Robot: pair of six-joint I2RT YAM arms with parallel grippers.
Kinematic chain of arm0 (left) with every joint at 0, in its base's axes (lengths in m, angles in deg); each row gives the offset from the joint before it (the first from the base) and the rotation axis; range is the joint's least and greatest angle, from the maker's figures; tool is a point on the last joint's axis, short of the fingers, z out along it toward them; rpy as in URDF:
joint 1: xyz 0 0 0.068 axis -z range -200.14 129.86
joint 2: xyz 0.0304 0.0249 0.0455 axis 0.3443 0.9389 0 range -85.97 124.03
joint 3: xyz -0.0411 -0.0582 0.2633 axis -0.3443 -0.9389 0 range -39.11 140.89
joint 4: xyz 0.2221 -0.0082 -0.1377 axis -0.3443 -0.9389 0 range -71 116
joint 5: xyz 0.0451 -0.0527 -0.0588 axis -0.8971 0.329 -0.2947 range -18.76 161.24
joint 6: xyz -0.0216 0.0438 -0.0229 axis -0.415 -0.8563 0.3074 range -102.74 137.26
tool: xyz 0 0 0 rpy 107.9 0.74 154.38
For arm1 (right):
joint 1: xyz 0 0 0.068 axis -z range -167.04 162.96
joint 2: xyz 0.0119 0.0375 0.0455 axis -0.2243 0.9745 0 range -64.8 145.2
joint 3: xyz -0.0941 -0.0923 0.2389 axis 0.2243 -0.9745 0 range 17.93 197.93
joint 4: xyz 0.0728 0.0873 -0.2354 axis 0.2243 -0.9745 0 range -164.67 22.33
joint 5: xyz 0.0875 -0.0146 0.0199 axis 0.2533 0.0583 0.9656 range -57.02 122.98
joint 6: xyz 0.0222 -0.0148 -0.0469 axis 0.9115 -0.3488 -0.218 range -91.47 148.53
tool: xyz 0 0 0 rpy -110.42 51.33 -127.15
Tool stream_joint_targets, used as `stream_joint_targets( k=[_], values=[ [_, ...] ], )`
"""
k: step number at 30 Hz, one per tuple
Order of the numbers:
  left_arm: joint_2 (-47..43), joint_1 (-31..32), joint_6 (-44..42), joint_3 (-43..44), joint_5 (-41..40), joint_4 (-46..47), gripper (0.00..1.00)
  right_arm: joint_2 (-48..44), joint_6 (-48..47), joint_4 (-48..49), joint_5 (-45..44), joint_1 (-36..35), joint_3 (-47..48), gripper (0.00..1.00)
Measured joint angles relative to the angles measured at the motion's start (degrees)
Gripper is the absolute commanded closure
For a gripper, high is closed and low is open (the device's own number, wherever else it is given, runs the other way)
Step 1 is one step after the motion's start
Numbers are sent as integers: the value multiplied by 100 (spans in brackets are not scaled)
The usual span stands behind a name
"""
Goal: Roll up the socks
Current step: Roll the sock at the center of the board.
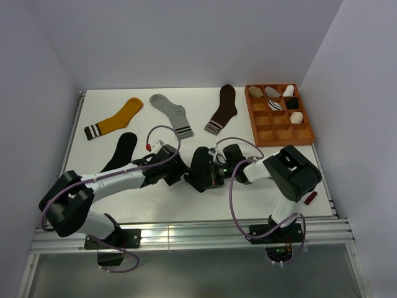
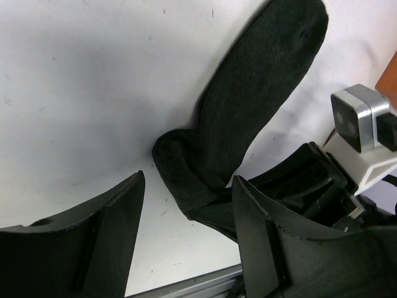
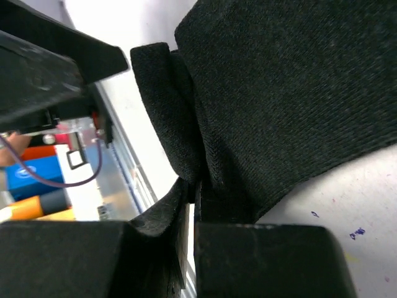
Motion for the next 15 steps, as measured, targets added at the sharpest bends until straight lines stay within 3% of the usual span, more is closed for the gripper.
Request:
stream_joint_targets(
  k=[15],
  values=[
    [122,87,116,-317,72,358,46,498,1025,870,487,387,-271,100]
  ],
)
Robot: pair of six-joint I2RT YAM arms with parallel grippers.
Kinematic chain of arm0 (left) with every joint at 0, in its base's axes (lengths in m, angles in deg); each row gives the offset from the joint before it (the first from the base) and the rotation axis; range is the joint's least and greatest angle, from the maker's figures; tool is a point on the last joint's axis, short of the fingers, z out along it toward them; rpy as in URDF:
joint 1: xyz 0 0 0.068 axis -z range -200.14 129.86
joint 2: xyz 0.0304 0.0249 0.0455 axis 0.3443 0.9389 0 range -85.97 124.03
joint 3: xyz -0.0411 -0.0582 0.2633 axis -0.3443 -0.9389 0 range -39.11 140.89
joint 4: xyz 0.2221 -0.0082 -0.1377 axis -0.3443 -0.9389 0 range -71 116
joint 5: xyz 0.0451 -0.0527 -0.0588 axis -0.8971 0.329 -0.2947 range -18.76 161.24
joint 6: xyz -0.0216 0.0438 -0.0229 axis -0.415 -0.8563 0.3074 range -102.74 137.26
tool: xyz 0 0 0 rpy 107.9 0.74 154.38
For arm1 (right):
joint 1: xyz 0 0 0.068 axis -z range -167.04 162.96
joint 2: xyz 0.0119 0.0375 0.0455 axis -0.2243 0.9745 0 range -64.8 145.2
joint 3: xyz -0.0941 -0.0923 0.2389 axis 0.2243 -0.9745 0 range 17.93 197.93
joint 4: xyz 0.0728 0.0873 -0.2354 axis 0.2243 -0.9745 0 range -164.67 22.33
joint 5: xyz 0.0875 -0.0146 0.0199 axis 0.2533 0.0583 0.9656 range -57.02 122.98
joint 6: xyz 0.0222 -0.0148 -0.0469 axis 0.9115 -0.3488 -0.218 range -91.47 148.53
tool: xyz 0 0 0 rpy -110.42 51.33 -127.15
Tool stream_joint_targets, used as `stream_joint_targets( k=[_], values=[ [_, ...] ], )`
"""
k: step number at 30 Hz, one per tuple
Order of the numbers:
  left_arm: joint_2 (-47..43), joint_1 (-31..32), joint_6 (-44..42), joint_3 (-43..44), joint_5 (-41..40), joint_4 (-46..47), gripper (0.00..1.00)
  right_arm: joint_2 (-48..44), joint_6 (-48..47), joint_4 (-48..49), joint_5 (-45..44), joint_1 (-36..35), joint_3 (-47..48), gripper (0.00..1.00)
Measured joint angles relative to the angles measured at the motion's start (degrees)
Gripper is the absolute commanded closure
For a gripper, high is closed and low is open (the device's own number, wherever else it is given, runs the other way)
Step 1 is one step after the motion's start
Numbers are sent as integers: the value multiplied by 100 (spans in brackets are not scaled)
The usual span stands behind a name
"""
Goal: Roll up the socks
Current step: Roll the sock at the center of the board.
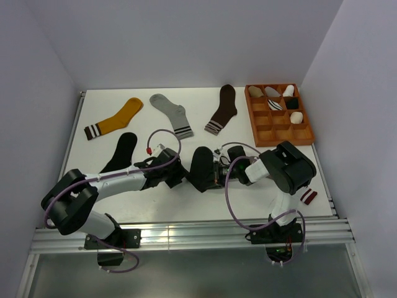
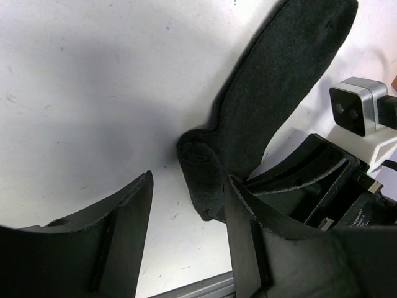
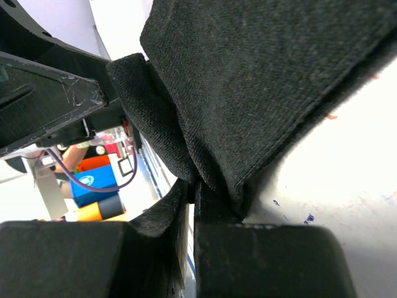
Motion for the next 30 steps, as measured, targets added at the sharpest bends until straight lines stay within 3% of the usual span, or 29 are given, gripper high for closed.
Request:
stream_joint_targets(
  k=[19,24,30],
  values=[
    [671,2,-50,131,24,391,61,153,227,140,162,92,-4,99],
    [831,2,-57,262,39,404,73,151,188,63,155,98,13,95],
    [979,13,-76,540,37,111,94,-94,-107,-494,-9,96,111,79]
  ],
)
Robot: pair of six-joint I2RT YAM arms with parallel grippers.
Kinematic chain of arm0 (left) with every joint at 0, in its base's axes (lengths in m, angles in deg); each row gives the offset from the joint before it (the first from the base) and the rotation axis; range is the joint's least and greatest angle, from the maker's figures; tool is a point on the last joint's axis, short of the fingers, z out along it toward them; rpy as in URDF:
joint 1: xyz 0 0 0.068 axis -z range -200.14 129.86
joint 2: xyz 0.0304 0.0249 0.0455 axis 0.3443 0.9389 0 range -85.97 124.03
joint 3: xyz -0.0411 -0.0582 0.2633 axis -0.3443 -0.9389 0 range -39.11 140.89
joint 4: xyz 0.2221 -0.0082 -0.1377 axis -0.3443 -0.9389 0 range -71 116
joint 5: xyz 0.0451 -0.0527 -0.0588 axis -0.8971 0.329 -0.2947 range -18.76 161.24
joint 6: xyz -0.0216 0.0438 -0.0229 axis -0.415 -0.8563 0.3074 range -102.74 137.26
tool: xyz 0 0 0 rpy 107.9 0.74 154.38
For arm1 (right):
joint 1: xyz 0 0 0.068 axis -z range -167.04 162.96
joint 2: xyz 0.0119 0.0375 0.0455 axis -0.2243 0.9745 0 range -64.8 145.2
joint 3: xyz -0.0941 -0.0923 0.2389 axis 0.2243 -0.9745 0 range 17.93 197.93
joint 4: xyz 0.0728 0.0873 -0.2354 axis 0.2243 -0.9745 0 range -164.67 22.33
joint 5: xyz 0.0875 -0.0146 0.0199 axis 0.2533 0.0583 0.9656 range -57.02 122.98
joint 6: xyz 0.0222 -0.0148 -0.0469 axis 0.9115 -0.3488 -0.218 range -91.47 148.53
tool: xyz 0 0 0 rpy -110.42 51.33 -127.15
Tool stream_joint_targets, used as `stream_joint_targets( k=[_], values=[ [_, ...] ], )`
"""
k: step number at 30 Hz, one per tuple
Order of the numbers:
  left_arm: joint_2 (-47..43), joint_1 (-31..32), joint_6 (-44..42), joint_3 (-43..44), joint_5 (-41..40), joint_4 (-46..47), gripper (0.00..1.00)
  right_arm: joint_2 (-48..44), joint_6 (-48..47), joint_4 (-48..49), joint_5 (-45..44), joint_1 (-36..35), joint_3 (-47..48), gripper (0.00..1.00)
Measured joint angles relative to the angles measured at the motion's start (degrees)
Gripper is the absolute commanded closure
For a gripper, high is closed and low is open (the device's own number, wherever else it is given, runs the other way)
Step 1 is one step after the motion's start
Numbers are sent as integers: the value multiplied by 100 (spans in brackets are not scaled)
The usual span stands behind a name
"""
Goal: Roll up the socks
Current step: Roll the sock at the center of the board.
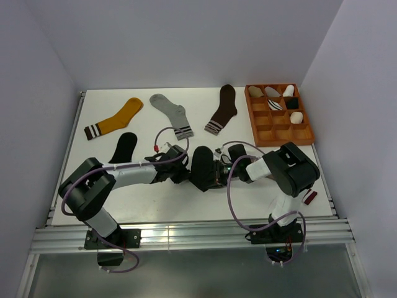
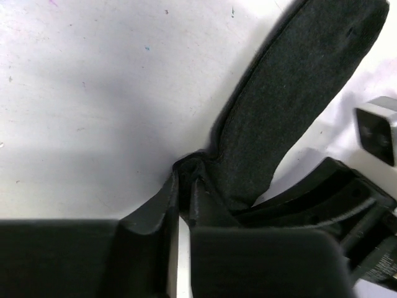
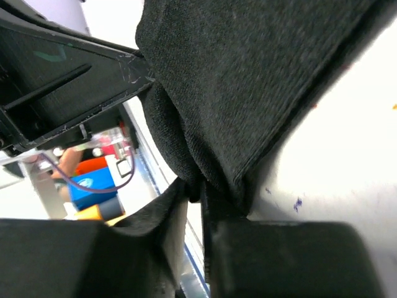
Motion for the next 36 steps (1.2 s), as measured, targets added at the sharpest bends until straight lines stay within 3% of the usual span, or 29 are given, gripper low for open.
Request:
stream_joint_targets(
  k=[2,6,12,17,23,36],
  values=[
    [31,11,-22,98,-11,-140,100,-177,-166,-326,-144,0,57,71],
    [111,24,-153,315,-55,-437,100,-798,-693,-1287,-726,-105,251,59],
    [334,44,-560,815,-210,-1060,100,-2192,-1497,-2610,-2470,-776,592,44],
    [448,44,-929,1095,-339,-1434,100,-3003,-2114,-2833,-4057,-1720,669,46],
    [575,44,-1346,1353,-374,-1742,100,-3075,-2765,-2640,-5410,-2712,627,46],
    [682,2,-1794,1521,-332,-1888,100,-1958,-3683,-1926,-6730,-3866,592,48]
  ],
)
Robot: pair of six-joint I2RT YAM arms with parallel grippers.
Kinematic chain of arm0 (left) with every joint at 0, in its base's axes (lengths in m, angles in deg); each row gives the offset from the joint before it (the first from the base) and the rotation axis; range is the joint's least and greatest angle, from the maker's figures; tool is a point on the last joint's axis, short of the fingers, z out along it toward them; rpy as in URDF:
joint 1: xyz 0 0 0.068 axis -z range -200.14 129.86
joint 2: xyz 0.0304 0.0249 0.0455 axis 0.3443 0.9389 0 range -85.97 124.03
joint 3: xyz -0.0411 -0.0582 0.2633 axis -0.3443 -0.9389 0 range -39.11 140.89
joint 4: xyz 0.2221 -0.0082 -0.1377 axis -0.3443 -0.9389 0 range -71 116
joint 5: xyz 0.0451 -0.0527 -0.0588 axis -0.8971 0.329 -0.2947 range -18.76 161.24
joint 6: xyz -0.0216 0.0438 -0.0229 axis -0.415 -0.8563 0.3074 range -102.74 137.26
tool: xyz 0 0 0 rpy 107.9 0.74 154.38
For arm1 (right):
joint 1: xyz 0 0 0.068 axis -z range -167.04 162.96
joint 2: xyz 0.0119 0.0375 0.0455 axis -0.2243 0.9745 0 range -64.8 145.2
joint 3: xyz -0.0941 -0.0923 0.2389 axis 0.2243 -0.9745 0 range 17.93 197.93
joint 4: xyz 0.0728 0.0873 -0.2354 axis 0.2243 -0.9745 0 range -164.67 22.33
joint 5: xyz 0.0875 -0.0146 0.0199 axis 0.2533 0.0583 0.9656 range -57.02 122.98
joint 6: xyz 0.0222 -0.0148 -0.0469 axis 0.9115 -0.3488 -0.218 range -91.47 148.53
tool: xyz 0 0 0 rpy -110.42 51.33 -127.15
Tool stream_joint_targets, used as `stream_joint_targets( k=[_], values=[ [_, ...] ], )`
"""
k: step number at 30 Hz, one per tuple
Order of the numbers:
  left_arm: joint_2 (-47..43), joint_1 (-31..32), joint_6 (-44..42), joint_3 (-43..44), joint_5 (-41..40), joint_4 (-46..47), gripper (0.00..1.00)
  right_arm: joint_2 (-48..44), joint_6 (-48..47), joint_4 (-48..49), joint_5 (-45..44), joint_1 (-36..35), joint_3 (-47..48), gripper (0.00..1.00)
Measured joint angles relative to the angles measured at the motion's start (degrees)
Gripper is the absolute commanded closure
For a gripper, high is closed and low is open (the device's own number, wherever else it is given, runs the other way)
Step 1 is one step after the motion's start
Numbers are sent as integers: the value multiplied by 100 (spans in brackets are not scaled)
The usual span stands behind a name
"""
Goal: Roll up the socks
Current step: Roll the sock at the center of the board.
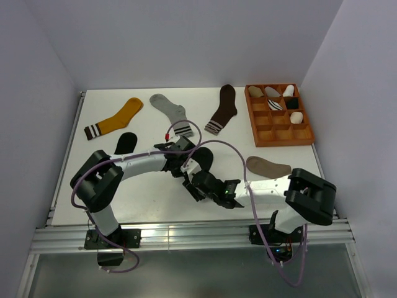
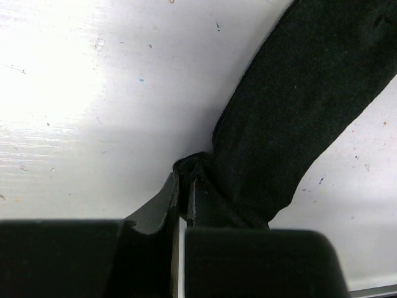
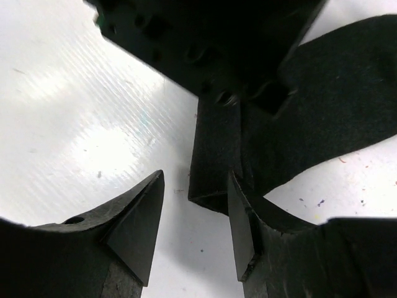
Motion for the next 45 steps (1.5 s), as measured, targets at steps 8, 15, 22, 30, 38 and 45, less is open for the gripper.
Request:
stream_joint_targets(
  k=[8,15,22,30,38,45],
  values=[
    [0,-57,-109,0,101,4,100,601,-140,201,-343,-61,72,50],
    [0,-160,-136,0,118,-2,97,903,-175,203,-551,-72,284,68],
    [-144,-339,-136,-153,105,42,69,1097,-175,87,-625,-72,562,100],
    [-984,-608,4,-675,-57,-39,32,1097,13,-496,514,96,981,100],
    [-2247,-1108,435,-1368,-393,-2,29,1095,350,-1145,2299,820,1362,100],
    [-3095,-1139,684,-2085,-341,282,32,1252,905,-1180,4129,1707,1528,100]
  ],
)
